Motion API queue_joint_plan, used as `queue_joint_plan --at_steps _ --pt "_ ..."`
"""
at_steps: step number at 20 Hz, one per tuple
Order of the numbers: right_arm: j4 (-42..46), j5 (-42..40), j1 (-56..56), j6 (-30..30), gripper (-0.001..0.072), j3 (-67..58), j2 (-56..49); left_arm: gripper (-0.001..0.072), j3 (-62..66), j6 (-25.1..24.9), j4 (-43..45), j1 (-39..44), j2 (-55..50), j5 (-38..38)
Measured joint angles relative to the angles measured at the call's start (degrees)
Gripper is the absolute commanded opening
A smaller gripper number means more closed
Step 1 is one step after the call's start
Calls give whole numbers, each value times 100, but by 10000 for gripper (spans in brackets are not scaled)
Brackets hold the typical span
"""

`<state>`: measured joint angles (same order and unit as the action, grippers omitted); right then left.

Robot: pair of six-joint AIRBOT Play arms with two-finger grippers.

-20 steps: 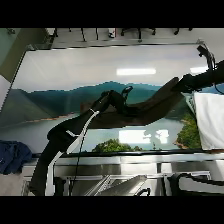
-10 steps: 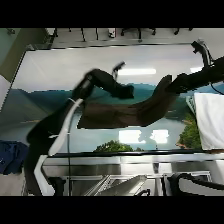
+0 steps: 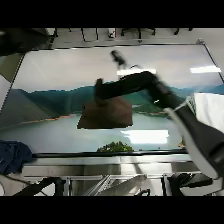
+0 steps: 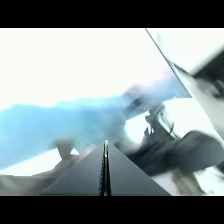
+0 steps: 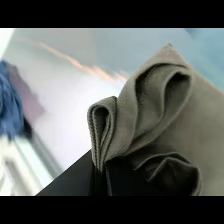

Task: Fold the shirts.

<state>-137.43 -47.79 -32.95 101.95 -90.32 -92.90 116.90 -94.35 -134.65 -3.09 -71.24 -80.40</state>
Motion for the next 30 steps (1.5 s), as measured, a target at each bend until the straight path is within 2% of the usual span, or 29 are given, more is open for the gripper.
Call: queue_joint_plan --at_steps 1,4,7,10,14,18,20,23,30 --pt "-2 682 -466 0 596 0 -350 9 -33 -85 -2 -271 267 -70" --pt "-7 2142 -1377 -199 612 4 -1202 9 -400 -372 -2 -920 977 -153" --pt "28 2492 -1434 -365 611 0 -1397 9 -1119 -573 0 -1381 1582 -4" --pt "299 1764 -752 -450 613 -2 -981 10 -1834 -669 0 -1585 1993 214" --pt "988 24 667 -861 703 -2 -302 9 -2516 -695 -2 -1672 2337 426" --pt "1403 -1414 1845 -1187 703 369 -131 10 -2754 -713 -28 -1696 2535 498" --pt "1399 -1679 2142 -1196 703 728 -199 10 -2791 -713 -39 -1696 2618 518" --pt "935 -1792 2291 -938 703 1126 -507 10 -2817 -715 -44 -1696 2717 538" --pt "168 -1545 1915 -629 701 1329 -1134 10 -2830 -717 -42 -1696 2743 525"
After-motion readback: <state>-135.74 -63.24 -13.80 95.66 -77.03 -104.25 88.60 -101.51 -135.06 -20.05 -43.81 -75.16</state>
